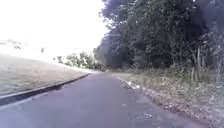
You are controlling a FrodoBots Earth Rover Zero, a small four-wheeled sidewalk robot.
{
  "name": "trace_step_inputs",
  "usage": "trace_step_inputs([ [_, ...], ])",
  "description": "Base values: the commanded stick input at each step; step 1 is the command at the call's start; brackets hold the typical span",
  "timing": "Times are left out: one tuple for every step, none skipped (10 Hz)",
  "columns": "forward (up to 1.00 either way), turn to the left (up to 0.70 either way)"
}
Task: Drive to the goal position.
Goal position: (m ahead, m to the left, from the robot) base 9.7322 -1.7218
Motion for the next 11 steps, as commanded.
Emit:
trace_step_inputs([
  [0.7,0.14],
  [0.7,0.14],
  [0.7,0.14],
  [0.7,0.14],
  [0.7,0.08],
  [0.7,0.02],
  [0.7,0.0],
  [0.7,0.0],
  [0.7,0.02],
  [0.7,0.08],
  [0.7,0.14],
])
